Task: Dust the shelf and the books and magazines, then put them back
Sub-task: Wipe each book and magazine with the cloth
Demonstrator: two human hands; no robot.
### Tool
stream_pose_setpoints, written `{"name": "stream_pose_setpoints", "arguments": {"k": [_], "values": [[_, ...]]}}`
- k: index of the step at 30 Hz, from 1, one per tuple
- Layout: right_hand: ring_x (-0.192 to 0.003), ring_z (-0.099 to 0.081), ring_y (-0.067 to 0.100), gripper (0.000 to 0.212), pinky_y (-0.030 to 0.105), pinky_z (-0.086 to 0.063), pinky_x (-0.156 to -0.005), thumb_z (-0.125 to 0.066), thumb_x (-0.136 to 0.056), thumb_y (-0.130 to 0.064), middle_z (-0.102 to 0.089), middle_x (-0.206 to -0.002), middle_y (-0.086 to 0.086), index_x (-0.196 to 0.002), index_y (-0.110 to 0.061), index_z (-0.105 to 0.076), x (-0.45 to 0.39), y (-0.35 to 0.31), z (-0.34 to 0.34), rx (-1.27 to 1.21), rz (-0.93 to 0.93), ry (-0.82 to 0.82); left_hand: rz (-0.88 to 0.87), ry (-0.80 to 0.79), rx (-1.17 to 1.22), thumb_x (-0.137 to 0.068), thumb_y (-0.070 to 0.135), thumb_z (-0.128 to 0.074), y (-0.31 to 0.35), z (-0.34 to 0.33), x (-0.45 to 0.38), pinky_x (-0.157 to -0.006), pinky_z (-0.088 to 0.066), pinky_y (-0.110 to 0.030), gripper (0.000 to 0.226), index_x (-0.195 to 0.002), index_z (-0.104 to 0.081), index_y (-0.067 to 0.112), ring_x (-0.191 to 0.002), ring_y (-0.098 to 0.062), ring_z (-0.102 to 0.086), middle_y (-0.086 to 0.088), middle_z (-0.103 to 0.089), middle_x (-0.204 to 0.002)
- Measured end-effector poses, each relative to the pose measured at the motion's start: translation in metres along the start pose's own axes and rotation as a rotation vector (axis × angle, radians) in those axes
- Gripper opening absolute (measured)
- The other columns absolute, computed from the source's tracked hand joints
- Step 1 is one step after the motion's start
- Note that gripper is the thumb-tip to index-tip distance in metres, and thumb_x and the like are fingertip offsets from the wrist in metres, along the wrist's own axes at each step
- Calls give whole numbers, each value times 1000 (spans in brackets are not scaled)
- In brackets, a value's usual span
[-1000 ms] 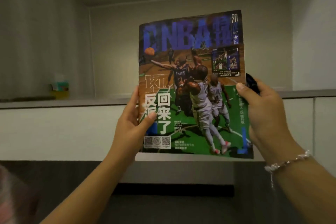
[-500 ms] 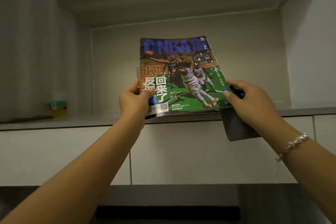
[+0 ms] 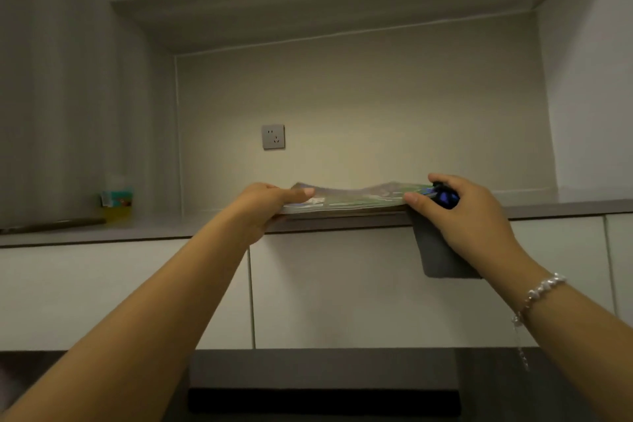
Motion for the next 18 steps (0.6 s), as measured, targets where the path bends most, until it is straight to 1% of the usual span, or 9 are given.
{"name": "stream_pose_setpoints", "arguments": {"k": [1, 3, 6, 7, 9, 11, 14, 16, 18], "values": [[-123, -47, 20, 62, 26, -36, -97, -69, -79, -42, -54, -134, 3, -131, -13, -55, 1, 0, 1, -11, -1, 19, -6, -39, 34, -52, 47, -84, -1, 0, 1, -83, -50, -25, 85, -116, -58, -1, -110, -23, -57, -14, -59, -123], [-120, -49, 18, 58, 23, -34, -92, -69, -79, -44, -56, -130, 3, -127, -13, -58, 2, -1, 1, -25, 3, 54, -39, -115, 40, -46, 55, -81, 1, -3, 8, -91, -49, -26, 93, -117, -58, 0, -118, -22, -54, -11, -57, -127], [-117, -50, 15, 57, 19, -33, -89, -69, -79, -45, -58, -128, 1, -125, -14, -59, 6, 2, 0, -52, -1, 91, -116, -153, -24, -42, 65, -84, -1, -4, 15, -103, -45, -33, 110, -122, -57, -4, -119, -24, -53, -19, -55, -130], [-117, -50, 15, 58, 18, -33, -89, -68, -79, -45, -57, -128, 1, -127, -14, -58, 8, 2, 0, -58, 1, 103, -138, -146, -35, -44, 65, -83, -3, -4, 16, -107, -41, -34, 115, -129, -51, -5, -122, -25, -51, -20, -51, -135], [-118, -49, 15, 59, 17, -32, -90, -68, -80, -45, -57, -130, 1, -129, -13, -57, 10, 2, 0, -66, 6, 129, -167, -127, -48, -53, 58, -83, -7, -2, 19, -112, -34, -33, 118, -143, -35, -1, -129, -25, -44, -13, -40, -146], [-118, -50, 16, 60, 17, -33, -89, -68, -79, -46, -57, -129, 1, -128, -12, -57, 9, 2, -1, -64, 0, 149, -190, -73, -84, -51, 58, -79, -7, -1, 21, -112, -32, -35, 117, -145, -33, 5, -130, -25, -43, -10, -39, -147], [-113, -54, 19, 59, 21, -37, -83, -68, -78, -49, -60, -124, 2, -125, -14, -59, 1, 3, -2, -7, -17, 162, -213, 44, -108, -47, 60, -72, -3, 0, 26, -106, -41, -37, 106, -139, -46, 13, -119, -26, -53, -10, -50, -137], [-114, -54, 20, 60, 23, -38, -83, -67, -79, -51, -60, -125, 3, -126, -14, -58, 0, 3, -3, 21, -28, 163, -203, 101, -101, -53, 59, -73, -4, -3, 24, -101, -46, -40, 95, -134, -52, 14, -113, -27, -56, -9, -53, -131], [-116, -52, 17, 61, 23, -37, -86, -66, -80, -50, -58, -128, 1, -129, -14, -56, 6, 5, -3, -28, -40, 172, -194, 160, -104, -62, 56, -76, -8, -7, 19, -99, -47, -43, 84, -131, -54, 13, -112, -29, -56, -8, -54, -129]]}}
Point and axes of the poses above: each hand's wrist, its own x-axis away from the middle knuckle, its own z-axis out of the back of the hand, y = z × x, the point moved 8 cm from there along -x, towards the middle knuckle
